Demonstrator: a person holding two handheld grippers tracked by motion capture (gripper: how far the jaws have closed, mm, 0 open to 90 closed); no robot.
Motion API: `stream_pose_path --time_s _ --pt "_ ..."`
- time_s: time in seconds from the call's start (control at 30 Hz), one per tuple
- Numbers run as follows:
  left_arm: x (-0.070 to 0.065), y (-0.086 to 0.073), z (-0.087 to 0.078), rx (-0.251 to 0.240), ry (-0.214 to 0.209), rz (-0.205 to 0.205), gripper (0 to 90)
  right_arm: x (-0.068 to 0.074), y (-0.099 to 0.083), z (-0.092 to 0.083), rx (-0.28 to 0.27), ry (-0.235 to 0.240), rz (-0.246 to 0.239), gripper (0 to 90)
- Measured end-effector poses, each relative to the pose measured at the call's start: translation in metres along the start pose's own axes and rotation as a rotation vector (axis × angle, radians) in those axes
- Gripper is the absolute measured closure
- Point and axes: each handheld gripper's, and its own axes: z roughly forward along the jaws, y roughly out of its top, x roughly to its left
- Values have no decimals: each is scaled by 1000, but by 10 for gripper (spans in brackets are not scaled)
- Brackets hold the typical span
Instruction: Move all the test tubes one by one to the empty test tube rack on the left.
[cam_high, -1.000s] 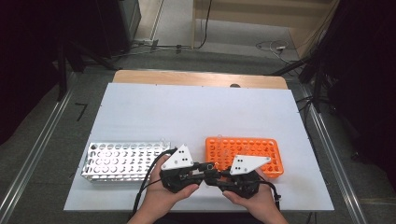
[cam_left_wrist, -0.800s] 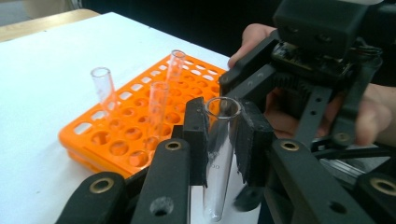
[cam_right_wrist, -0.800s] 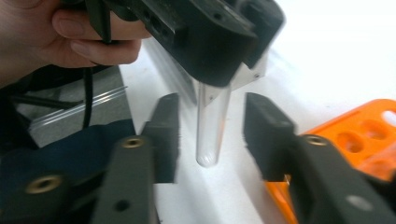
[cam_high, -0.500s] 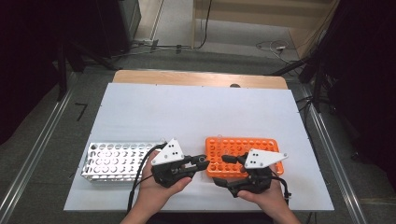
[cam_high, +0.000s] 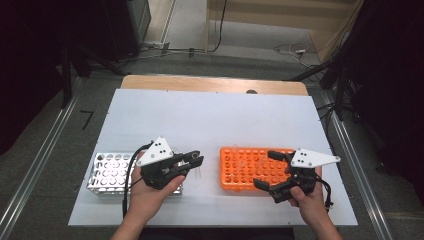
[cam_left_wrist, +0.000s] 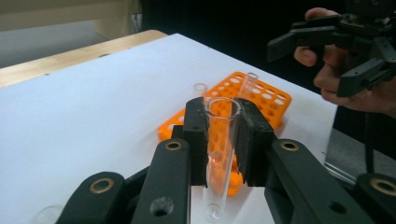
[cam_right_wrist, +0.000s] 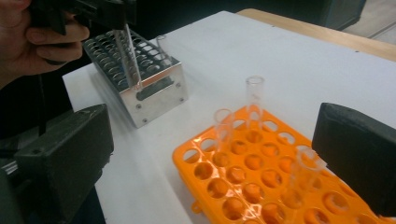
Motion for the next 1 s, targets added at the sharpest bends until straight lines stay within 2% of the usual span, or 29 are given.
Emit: stream_pose_path --time_s 0.2,0.57,0.7,1.0 --pt "16 1 -14 -16 63 -10 762 -11 -4 -10 -20 -54 15 0" --pt "38 -1 -30 -34 142 -32 762 -31 -12 -31 -45 -130 46 0" --pt "45 -3 -33 -32 175 -24 762 -37 -15 -35 -48 -138 59 0" --pt "58 -7 -34 -46 224 -43 763 -45 -21 -38 -39 -158 75 0"
